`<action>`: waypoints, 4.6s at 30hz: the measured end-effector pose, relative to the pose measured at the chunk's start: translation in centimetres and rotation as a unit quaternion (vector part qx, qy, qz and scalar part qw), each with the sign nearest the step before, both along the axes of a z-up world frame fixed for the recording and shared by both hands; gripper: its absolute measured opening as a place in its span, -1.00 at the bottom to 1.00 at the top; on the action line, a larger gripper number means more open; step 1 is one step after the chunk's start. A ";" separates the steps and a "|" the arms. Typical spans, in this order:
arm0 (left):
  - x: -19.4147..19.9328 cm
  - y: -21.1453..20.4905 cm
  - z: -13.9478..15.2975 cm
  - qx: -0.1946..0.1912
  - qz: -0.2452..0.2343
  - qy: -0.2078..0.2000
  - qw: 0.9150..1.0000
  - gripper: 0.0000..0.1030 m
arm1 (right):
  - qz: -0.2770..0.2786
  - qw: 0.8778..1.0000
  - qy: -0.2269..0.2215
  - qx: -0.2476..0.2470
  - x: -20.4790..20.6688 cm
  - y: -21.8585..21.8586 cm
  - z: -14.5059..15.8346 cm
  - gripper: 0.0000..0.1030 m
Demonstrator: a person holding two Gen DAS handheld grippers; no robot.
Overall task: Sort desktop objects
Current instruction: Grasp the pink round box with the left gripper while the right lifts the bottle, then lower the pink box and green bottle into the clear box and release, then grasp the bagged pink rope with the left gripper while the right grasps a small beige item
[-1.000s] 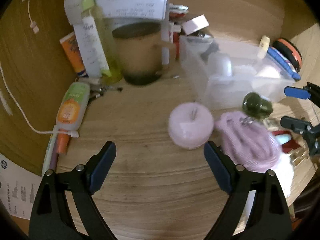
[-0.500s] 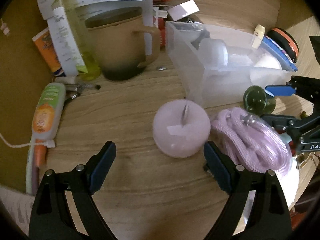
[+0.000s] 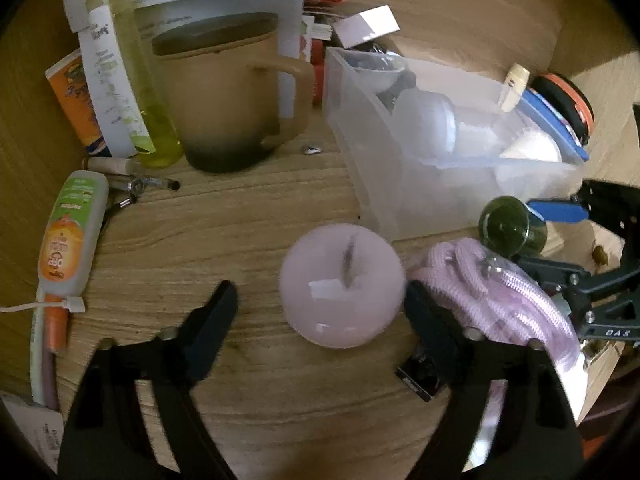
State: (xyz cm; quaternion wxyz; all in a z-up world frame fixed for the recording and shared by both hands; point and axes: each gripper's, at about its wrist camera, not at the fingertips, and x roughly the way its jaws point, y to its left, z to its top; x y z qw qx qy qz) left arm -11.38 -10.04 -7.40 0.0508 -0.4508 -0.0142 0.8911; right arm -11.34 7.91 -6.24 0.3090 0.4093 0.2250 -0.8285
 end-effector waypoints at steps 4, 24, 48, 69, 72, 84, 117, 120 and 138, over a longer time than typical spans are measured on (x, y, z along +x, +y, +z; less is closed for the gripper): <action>0.0 -0.4 -0.1 -0.003 0.013 0.006 1.000 0.21 | -0.004 1.000 -0.012 -0.028 0.3 1.0 0.2 -0.11; 3.4 0.4 6.1 0.007 0.028 0.090 0.996 -0.60 | -0.031 0.992 0.034 -0.121 2.5 4.2 5.2 -0.15; 5.5 -0.5 0.1 -0.005 0.052 0.020 0.998 0.27 | -0.046 0.985 0.028 -0.166 1.6 5.3 5.8 -0.15; 3.2 1.5 9.0 0.011 0.039 0.128 0.991 0.21 | -0.082 0.966 0.028 -0.245 -4.2 5.5 8.3 -0.15; 1.4 2.8 9.4 0.014 0.025 0.130 0.991 0.21 | -0.078 0.964 0.003 -0.254 -5.0 5.1 7.1 -0.15; -4.5 7.0 7.4 0.012 -0.022 0.095 0.995 0.21 | -0.076 0.968 -0.046 -0.236 -6.4 4.2 3.9 -0.15; -4.6 8.1 5.5 -0.014 -0.055 0.111 0.992 0.25 | -0.079 0.974 -0.037 -0.207 -6.4 3.9 3.0 0.05; -4.7 8.2 5.6 -0.008 -0.055 0.108 0.993 0.27 | -0.078 0.974 -0.030 -0.212 -6.1 4.0 3.4 0.15; -0.5 6.2 7.6 -0.040 -0.014 0.117 0.992 0.80 | -0.069 0.973 0.034 -0.218 -3.3 4.5 6.8 0.41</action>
